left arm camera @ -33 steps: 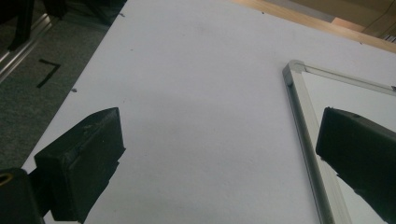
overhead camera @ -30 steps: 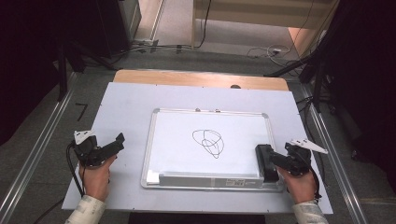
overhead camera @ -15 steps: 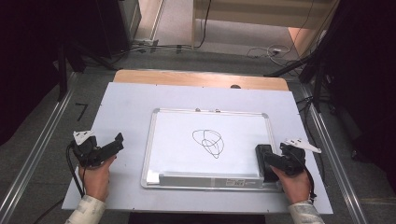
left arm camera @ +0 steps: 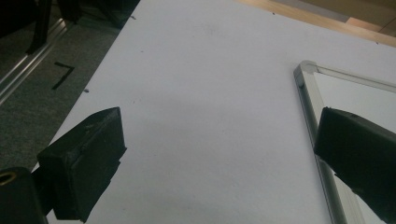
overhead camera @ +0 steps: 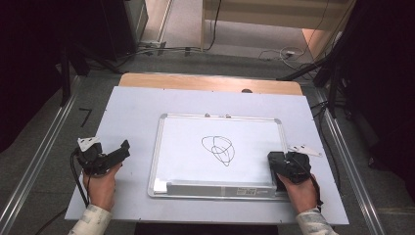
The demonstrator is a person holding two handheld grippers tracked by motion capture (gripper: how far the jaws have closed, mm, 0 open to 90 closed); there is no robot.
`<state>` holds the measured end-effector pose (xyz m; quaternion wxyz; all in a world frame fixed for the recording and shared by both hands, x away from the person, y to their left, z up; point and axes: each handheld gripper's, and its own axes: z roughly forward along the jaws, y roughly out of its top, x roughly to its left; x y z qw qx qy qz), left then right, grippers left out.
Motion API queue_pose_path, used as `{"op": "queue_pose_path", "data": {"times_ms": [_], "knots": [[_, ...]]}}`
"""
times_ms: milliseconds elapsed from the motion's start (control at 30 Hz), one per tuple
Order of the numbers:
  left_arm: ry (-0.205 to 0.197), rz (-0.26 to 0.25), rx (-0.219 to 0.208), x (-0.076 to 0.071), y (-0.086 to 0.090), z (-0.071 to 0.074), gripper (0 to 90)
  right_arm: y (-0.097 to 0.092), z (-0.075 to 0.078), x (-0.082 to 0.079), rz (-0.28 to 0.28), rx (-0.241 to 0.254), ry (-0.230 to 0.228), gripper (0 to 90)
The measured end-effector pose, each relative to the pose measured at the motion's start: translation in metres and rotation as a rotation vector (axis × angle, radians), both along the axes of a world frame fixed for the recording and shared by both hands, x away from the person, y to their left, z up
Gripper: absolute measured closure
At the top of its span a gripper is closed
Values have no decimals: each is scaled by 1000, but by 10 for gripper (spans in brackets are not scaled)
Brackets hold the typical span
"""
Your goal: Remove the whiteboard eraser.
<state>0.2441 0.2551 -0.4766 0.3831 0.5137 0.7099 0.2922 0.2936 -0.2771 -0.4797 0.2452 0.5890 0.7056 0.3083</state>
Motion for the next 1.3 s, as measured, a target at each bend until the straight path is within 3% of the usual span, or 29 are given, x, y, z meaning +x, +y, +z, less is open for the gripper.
{"op": "queue_pose_path", "data": {"times_ms": [233,500,767,967,1300], "knots": [[7,5,-10,1,1,-1,31,3,-4,2,-6,-2,21,311],[6,11,-13,1,1,-1,34,9,-7,1,-1,-31,13,367],[9,14,-20,0,2,-2,38,5,-7,1,62,-29,-3,368],[17,21,-30,1,4,-3,41,4,-8,2,25,5,19,361],[30,37,-42,1,6,-5,41,8,-10,0,9,-15,20,371]]}}
